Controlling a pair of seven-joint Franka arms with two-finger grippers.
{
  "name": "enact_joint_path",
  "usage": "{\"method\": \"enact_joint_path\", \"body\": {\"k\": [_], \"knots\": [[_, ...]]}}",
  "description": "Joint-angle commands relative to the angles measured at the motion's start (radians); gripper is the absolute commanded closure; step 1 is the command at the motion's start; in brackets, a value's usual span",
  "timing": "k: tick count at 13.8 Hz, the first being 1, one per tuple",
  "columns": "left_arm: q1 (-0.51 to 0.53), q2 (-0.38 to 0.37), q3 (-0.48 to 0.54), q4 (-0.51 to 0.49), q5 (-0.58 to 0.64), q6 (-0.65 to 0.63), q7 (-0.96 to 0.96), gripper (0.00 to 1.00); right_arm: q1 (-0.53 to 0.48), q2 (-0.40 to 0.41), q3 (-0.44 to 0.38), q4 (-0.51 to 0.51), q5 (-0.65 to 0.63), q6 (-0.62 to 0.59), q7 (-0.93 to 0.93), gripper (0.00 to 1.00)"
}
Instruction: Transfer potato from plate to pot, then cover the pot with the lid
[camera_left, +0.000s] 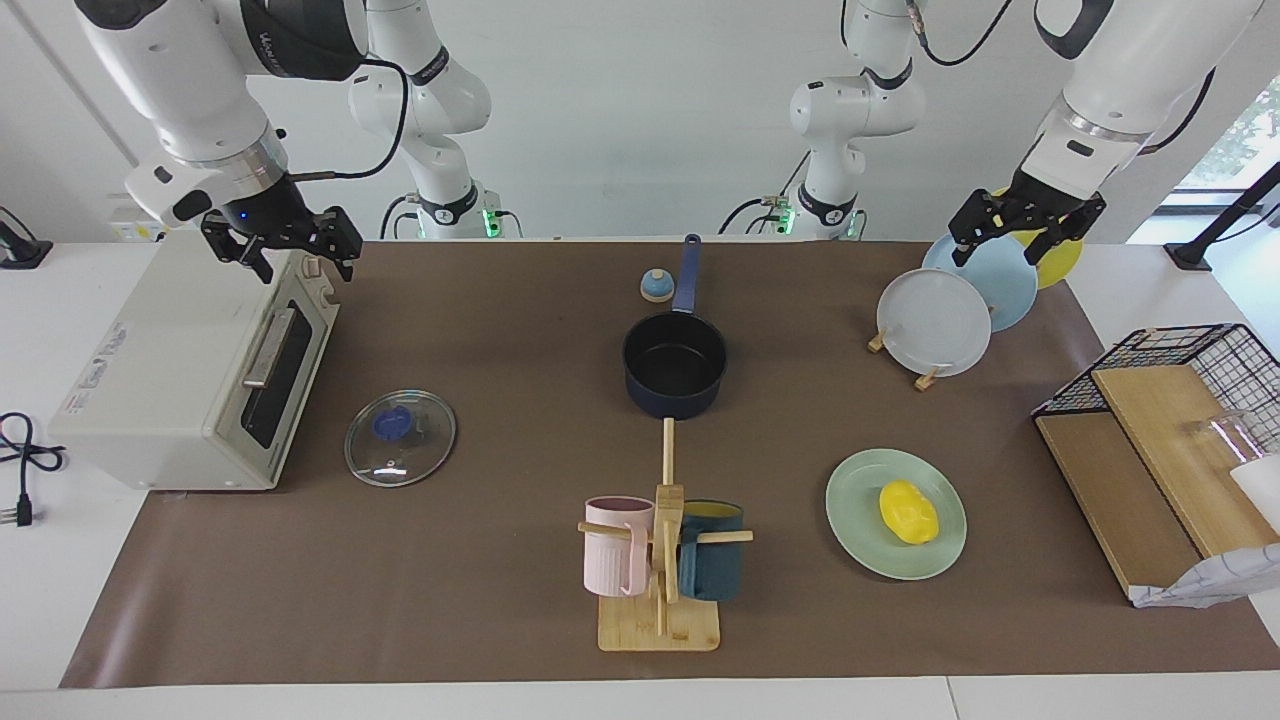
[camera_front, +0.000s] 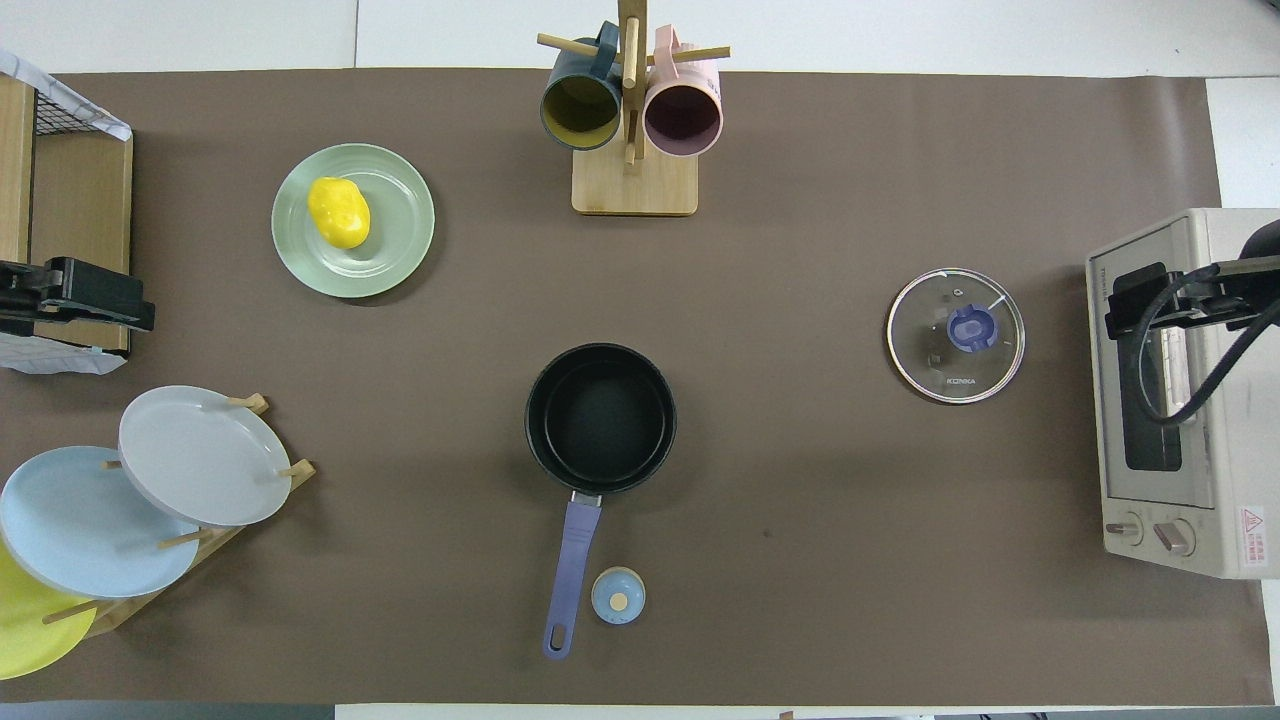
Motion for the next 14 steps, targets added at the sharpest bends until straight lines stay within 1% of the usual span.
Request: {"method": "enact_joint_path", "body": {"k": [1,6,9,11,12,14], "knots": [[0.005,-0.004,-0.002,0.004,-0.011,-0.008,0.014,0.0,-0.008,-0.012,0.002,-0.016,0.018,0.006,0.013,0.0],[0.009,-0.005,-0.004,-0.005,-0.012,0.014,0.014,0.0,-0.008,-0.012,0.002,-0.018,0.018,0.006,0.013,0.0],[0.005,0.028,-0.004,-0.002,-0.021,0.052,0.012,0.0,-0.008,-0.012,0.002,-0.016,0.018,0.006,0.013,0.0],[0.003,0.109,-0.005,0.015,-0.047,0.075,0.006,0.0,-0.006,-0.018,0.002,-0.041,0.018,0.01,0.005,0.0],[0.003,0.167,-0.008,0.042,-0.047,0.101,0.003,0.0,-0.008,-0.027,0.004,-0.062,0.02,0.028,-0.005,0.0],[-0.011,0.327,-0.01,0.148,-0.047,0.143,0.0,0.0,0.001,-0.038,0.004,-0.128,0.041,0.164,-0.039,0.0]]}}
